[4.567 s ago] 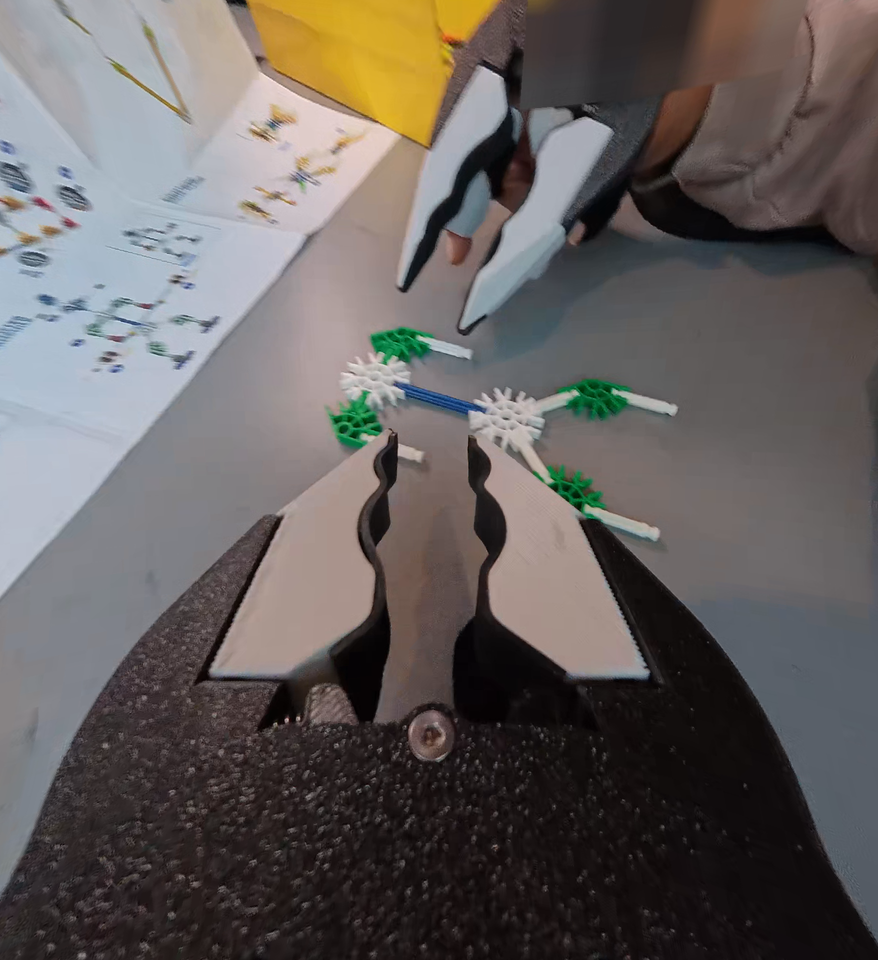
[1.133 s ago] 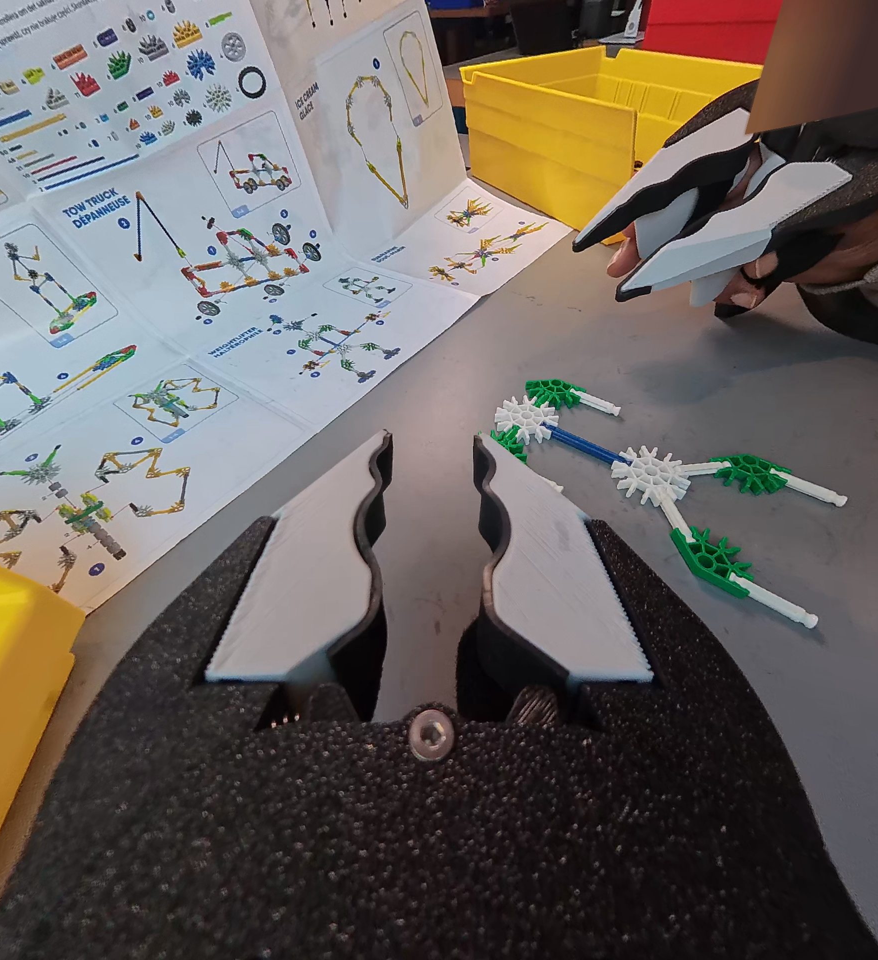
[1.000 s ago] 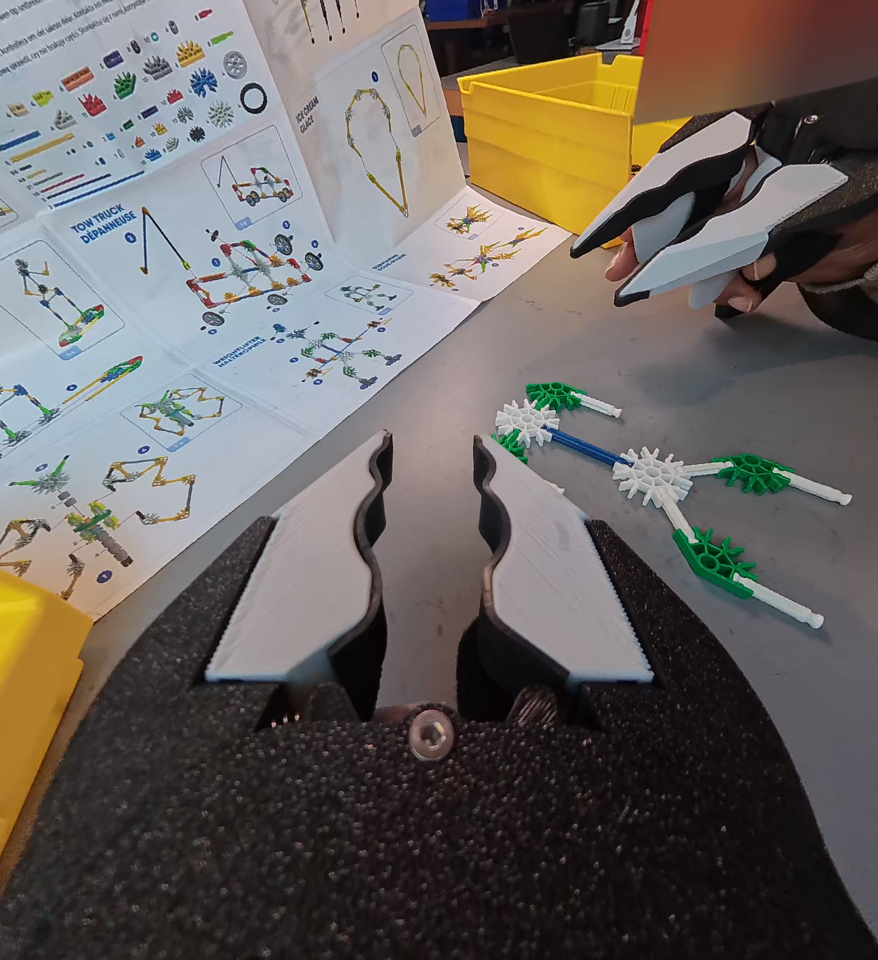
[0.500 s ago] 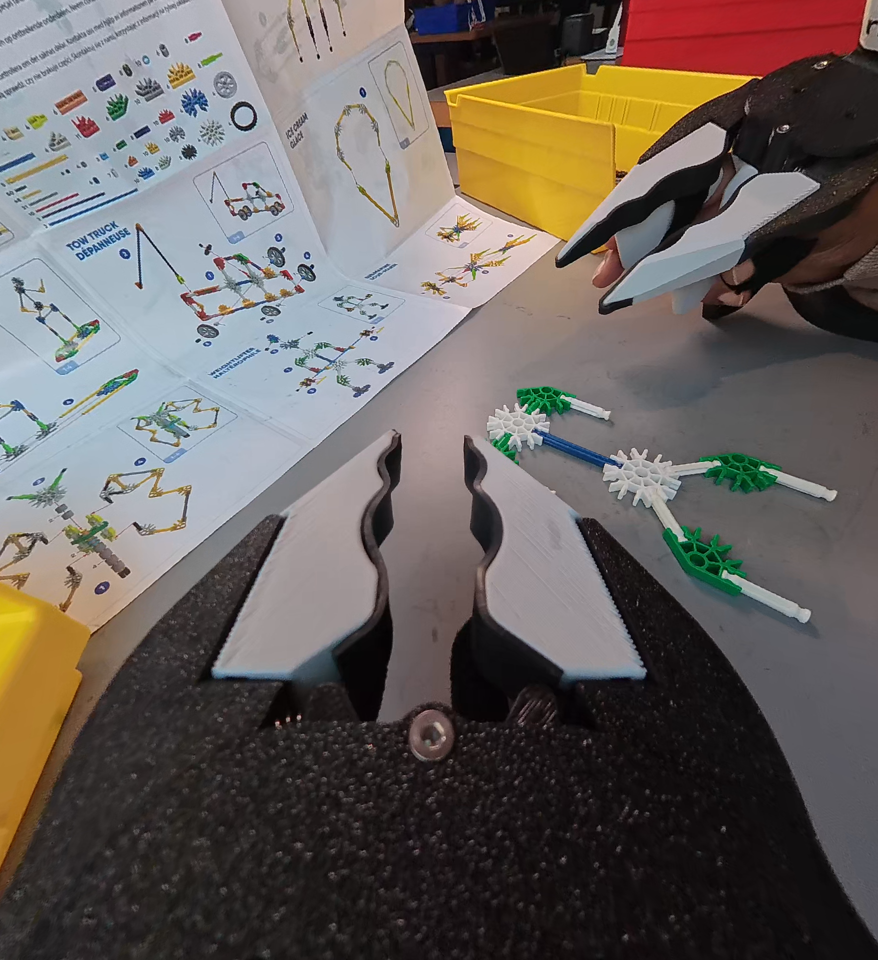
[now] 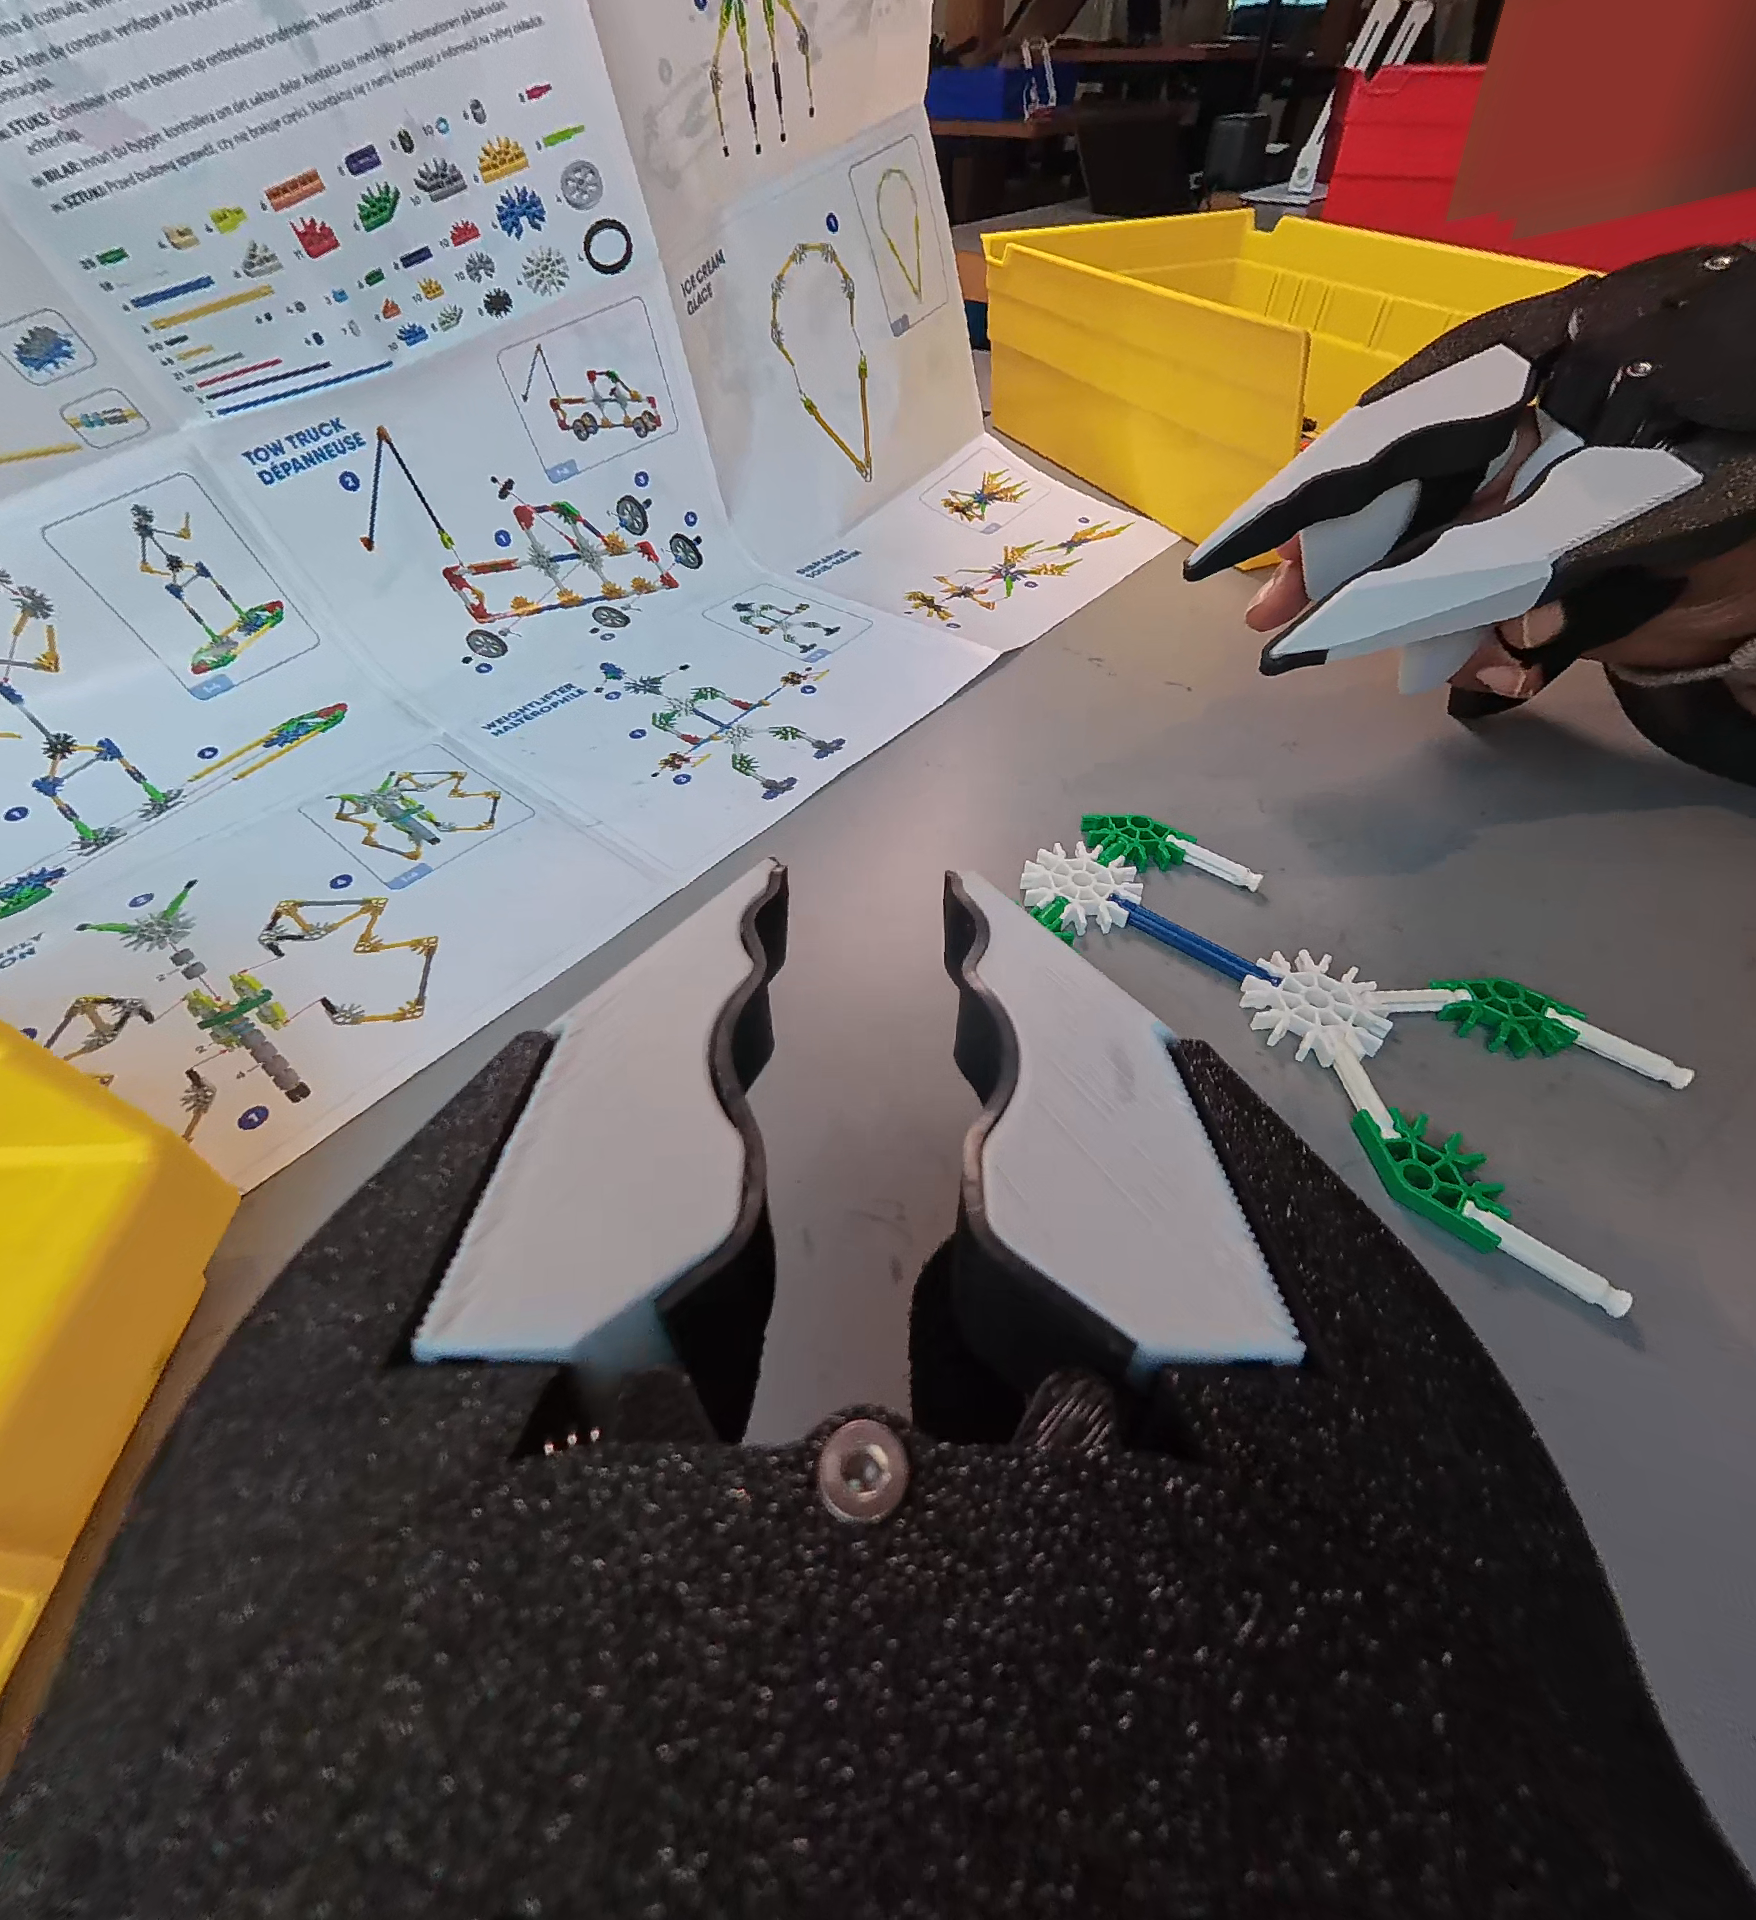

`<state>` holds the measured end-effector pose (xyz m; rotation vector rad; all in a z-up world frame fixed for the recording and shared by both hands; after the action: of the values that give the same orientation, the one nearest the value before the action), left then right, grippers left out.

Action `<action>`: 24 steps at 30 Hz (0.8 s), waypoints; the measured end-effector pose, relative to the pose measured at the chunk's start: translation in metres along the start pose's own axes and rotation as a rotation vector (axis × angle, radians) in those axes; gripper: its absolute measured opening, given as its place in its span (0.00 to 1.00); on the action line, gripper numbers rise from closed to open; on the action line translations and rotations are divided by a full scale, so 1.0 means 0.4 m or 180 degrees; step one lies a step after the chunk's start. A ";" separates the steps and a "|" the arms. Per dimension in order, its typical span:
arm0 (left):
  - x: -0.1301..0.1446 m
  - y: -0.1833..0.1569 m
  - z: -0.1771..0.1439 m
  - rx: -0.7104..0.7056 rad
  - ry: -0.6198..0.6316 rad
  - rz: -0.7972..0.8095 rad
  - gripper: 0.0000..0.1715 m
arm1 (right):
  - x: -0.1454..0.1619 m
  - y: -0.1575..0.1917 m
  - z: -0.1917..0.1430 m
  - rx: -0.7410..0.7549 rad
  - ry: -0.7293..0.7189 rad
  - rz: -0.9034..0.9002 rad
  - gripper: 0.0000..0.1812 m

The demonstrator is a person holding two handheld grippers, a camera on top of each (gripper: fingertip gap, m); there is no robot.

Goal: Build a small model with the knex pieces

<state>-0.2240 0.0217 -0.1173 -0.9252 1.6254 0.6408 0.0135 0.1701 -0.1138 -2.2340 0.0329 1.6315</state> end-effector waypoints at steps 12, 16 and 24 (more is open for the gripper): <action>-0.050 0.056 -0.071 -0.0599 -0.0048 -0.0016 0.22 | 0.000 -0.005 0.001 0.0046 0.0005 0.0037 0.20; -0.129 0.140 -0.223 -0.1419 0.0310 0.0139 0.23 | -0.001 -0.009 0.000 0.0084 -0.0001 0.0070 0.20; -0.100 0.360 -0.390 -0.1286 0.2649 -0.0641 0.18 | 0.000 0.003 0.002 0.0101 0.0011 -0.0052 0.19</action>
<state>-0.4253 -0.0150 -0.0481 -1.7955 2.1118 0.4690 0.0126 0.1693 -0.1144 -2.2078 0.0411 1.6075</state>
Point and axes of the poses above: each gripper's, where its closed fingertips meet, z out along the fingers, x out of its underside, y = z × x across the jaws, the point moved 9 cm from there along -z, back along the fingers, and after that the axes turned 15 degrees about x, right-handed, at the moved point
